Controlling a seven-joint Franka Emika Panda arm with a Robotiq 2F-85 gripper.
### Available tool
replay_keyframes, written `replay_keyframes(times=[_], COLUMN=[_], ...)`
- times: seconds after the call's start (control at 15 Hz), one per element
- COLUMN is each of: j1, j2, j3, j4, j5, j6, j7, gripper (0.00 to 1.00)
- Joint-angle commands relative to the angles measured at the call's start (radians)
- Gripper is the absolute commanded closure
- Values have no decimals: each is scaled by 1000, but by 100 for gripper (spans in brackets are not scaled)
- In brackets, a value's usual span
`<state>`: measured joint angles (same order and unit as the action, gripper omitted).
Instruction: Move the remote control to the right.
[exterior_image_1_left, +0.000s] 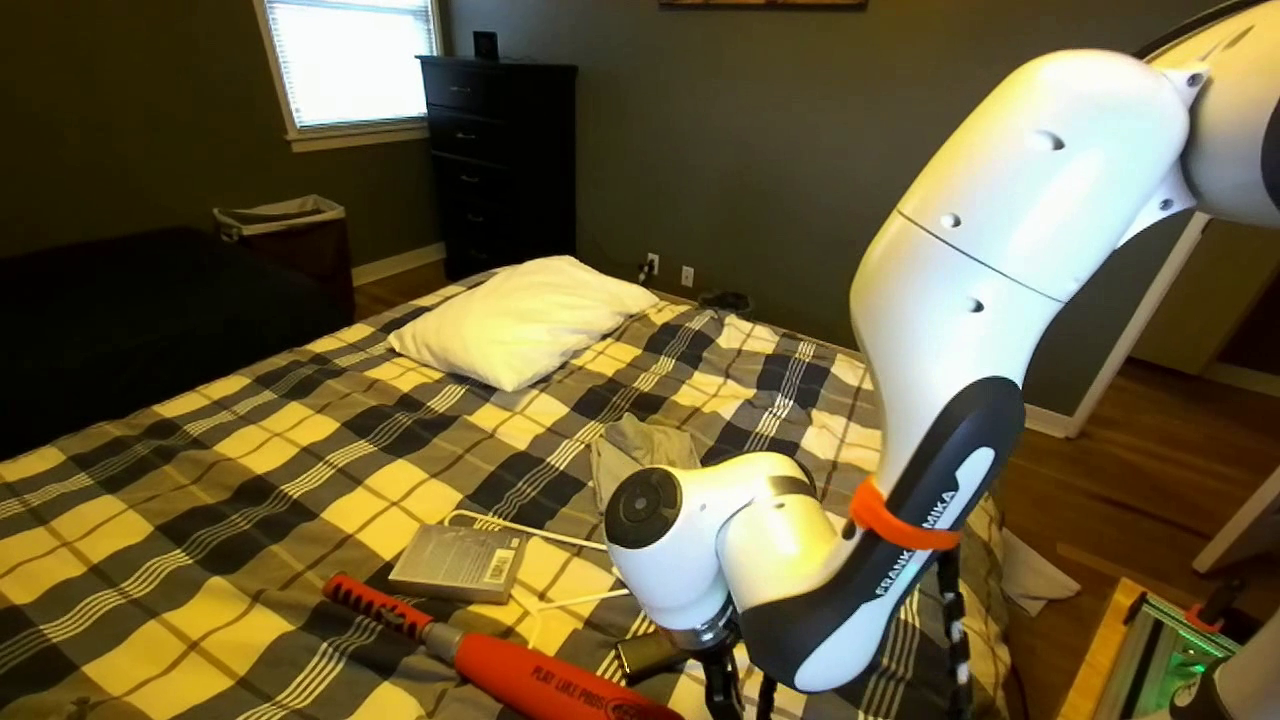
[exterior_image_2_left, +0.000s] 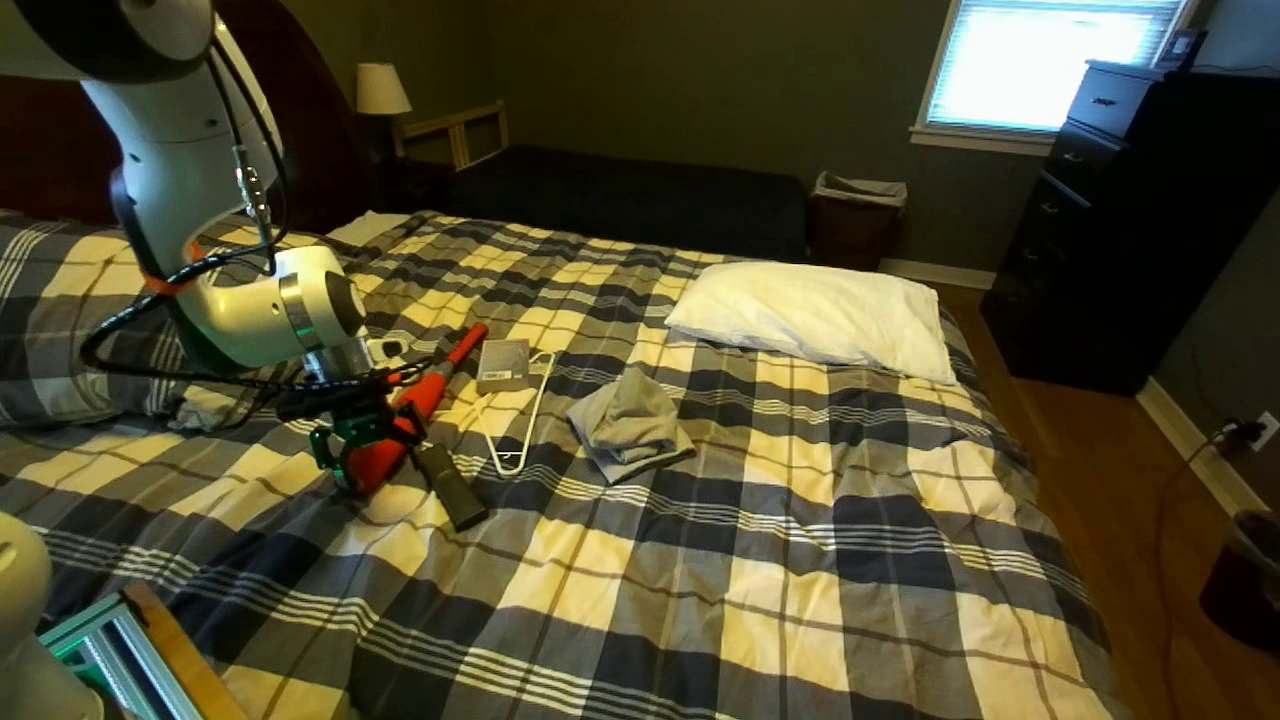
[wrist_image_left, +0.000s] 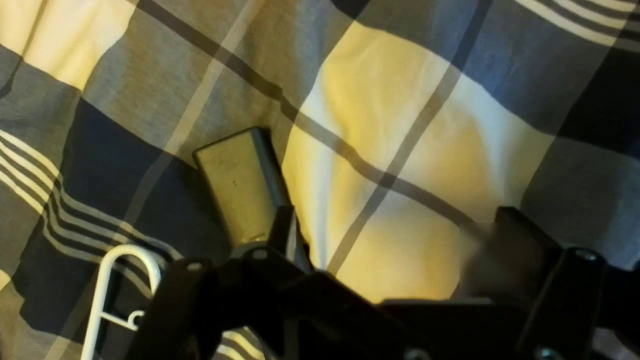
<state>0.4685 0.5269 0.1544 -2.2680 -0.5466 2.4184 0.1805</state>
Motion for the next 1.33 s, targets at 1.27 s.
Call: replay_keyframes(times=[1.27], j1=[-16], j2=[-102], j3=[-78], j4=[-216], j5=[-342], j6=[162], j7=[281], gripper=[0])
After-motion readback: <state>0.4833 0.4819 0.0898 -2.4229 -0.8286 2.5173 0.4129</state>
